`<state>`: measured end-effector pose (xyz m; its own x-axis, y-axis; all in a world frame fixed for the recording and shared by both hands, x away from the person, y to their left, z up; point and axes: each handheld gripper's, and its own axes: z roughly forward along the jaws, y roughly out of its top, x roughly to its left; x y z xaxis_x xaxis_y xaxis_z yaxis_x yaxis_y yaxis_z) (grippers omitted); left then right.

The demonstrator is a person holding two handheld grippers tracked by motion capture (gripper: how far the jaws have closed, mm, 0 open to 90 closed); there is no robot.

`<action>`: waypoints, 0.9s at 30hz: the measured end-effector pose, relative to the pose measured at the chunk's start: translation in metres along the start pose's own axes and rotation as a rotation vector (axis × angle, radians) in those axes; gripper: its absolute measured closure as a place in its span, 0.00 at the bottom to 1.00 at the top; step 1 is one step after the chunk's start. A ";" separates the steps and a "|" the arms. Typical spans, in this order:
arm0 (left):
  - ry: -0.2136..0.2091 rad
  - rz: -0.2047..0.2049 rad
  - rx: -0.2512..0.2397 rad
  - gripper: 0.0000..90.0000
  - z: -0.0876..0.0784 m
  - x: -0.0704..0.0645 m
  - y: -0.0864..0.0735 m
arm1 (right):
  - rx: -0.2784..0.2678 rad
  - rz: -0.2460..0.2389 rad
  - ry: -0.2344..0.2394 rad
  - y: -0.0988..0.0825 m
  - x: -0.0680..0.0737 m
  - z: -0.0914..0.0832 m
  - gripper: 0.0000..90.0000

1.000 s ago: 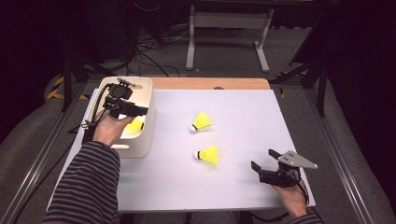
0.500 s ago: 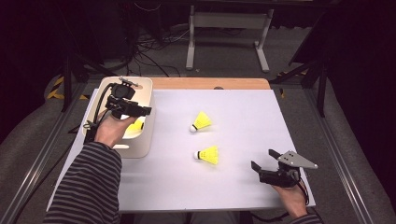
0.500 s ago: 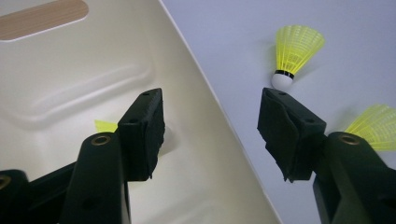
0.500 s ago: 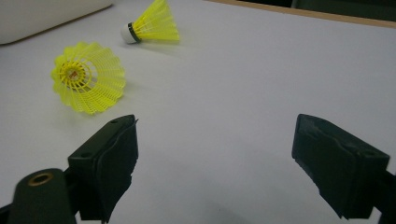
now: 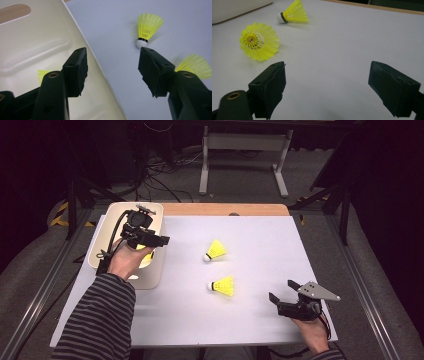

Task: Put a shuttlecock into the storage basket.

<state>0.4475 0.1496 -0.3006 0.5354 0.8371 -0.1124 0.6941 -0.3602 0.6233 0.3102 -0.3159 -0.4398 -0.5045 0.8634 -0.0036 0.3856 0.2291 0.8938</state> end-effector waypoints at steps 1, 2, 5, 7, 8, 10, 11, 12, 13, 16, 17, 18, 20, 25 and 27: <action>-0.002 0.001 0.004 0.46 0.000 -0.001 0.000 | 0.000 0.000 0.001 0.000 0.000 0.000 0.16; -0.002 0.005 0.004 0.46 0.001 -0.002 0.000 | 0.000 0.001 0.001 0.000 0.000 0.000 0.16; -0.006 0.011 0.004 0.46 0.002 -0.004 0.001 | 0.000 0.000 0.001 0.000 0.000 0.000 0.16; -0.006 0.012 0.005 0.46 0.003 -0.006 0.001 | 0.000 0.000 0.000 0.000 0.000 0.000 0.16; -0.012 0.013 0.004 0.46 0.004 -0.007 0.001 | 0.000 0.000 0.001 0.000 0.000 0.000 0.16; -0.013 0.018 0.006 0.45 0.004 -0.008 0.001 | 0.000 0.001 0.001 0.000 0.000 0.000 0.16; -0.017 0.016 0.004 0.45 0.004 -0.009 0.001 | 0.000 0.000 0.001 0.000 0.000 0.000 0.16; -0.016 0.020 0.002 0.45 0.005 -0.010 0.001 | 0.000 0.001 0.002 0.000 0.000 0.000 0.16; -0.018 0.022 0.001 0.45 0.005 -0.011 0.001 | 0.000 0.001 0.002 0.000 0.000 0.000 0.16; -0.022 0.027 0.002 0.45 0.006 -0.013 0.001 | 0.002 0.002 0.000 0.000 0.000 0.000 0.16; -0.023 0.026 -0.001 0.45 0.006 -0.014 0.001 | 0.001 0.002 0.000 0.000 0.000 0.000 0.16; -0.027 0.028 0.000 0.45 0.007 -0.015 0.001 | 0.000 0.003 0.000 0.000 0.000 0.000 0.16; -0.031 0.033 0.001 0.45 0.008 -0.016 0.002 | 0.000 0.006 -0.001 0.000 0.000 0.000 0.16; -0.033 0.033 0.003 0.45 0.012 -0.019 0.003 | -0.004 0.007 -0.006 0.000 0.000 -0.001 0.16; -0.035 0.039 0.006 0.45 0.013 -0.020 0.003 | -0.005 0.006 -0.005 0.000 -0.001 -0.002 0.16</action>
<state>0.4449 0.1261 -0.3060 0.5790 0.8071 -0.1153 0.6748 -0.3952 0.6233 0.3093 -0.3171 -0.4391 -0.4985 0.8669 0.0002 0.3850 0.2212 0.8960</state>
